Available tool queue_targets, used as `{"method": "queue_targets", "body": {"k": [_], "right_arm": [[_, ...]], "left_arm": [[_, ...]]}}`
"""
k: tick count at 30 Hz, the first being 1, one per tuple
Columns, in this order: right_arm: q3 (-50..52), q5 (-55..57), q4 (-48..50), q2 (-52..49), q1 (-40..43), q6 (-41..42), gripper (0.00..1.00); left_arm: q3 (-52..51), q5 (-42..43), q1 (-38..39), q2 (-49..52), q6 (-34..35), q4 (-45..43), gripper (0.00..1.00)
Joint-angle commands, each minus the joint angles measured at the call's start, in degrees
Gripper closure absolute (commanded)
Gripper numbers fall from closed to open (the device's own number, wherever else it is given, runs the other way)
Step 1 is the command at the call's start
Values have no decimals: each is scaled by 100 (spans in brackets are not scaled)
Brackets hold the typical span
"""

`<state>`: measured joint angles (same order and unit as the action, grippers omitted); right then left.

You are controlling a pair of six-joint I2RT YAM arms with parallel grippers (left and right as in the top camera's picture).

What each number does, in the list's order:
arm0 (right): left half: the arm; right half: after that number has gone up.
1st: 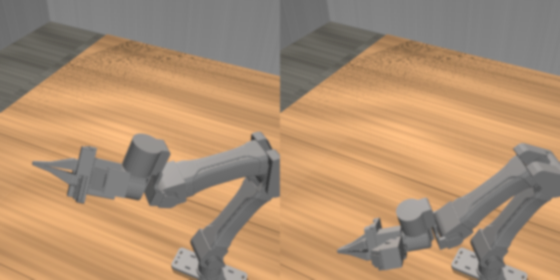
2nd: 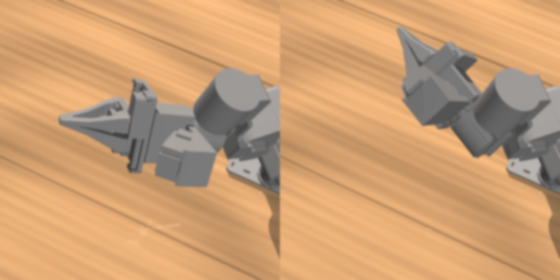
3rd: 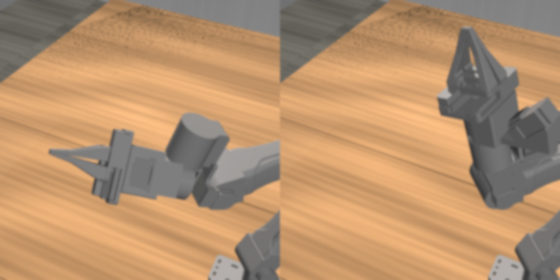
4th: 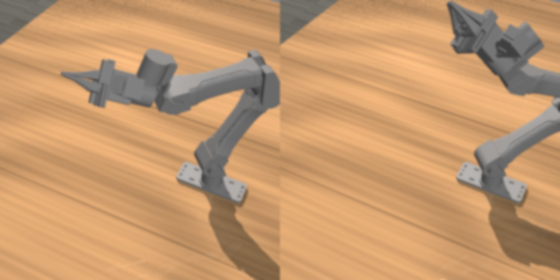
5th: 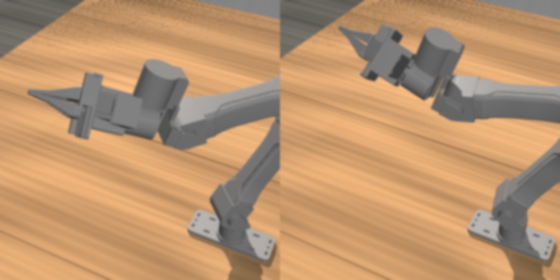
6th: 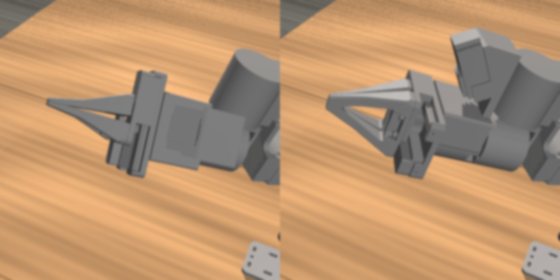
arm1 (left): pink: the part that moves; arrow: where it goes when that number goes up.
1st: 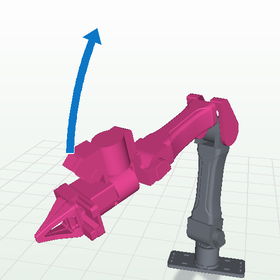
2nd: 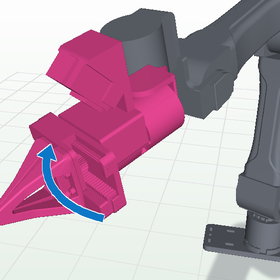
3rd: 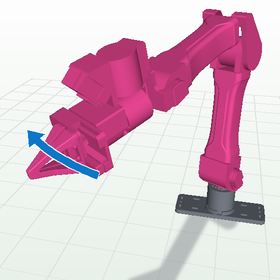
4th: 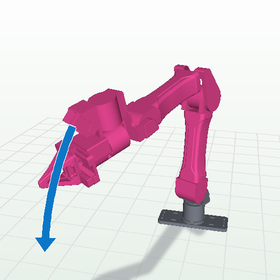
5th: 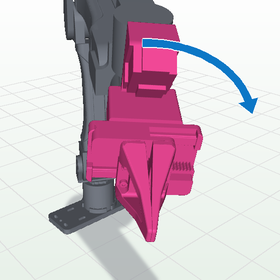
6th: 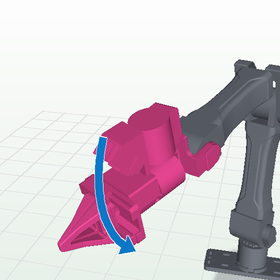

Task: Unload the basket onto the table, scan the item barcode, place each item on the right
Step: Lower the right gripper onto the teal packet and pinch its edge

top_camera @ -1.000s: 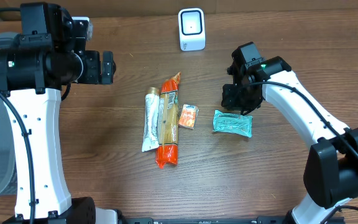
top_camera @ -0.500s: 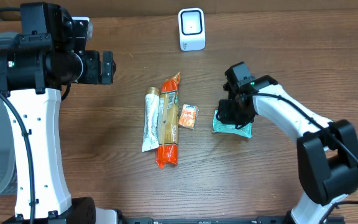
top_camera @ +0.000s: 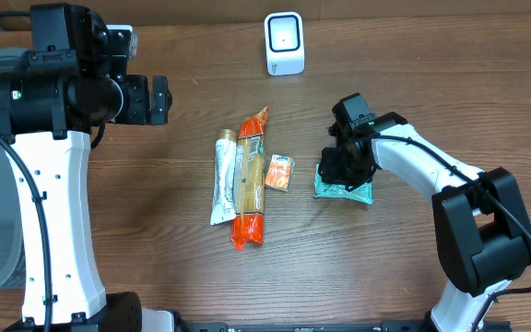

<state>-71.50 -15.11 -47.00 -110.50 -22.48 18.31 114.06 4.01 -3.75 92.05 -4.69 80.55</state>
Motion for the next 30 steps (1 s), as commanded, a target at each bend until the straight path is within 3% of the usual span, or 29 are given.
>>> {"method": "queue_targets", "body": {"k": [1,5,12,17,24,27,30], "right_arm": [[138,221,-79,-361,2,-463,63],[138,221,-131,-525,-7,-973,55],[15,221,-251,-588,4,-977,62],[-772,219,-957,-525,4,-911,62],[-1923,223,-1899,-195,4,0,62],[-1980,367,-1945,-66,2,289,62],[-1875,706,-1928,-74,-79,505,69]], "left_arm": [[85,-15,-9,-13,-68,-22,0],[85,-15,-9,-11,-68,-22,0],[85,-15,-9,-13,-68,-22,0],[85,-15,-9,-13,-68,-22,0],[85,-15,-9,-13,-68,-22,0],[85,-15,-9,-13,-68,-22,0],[85,-15,-9,-13,-68,-22,0]]}}
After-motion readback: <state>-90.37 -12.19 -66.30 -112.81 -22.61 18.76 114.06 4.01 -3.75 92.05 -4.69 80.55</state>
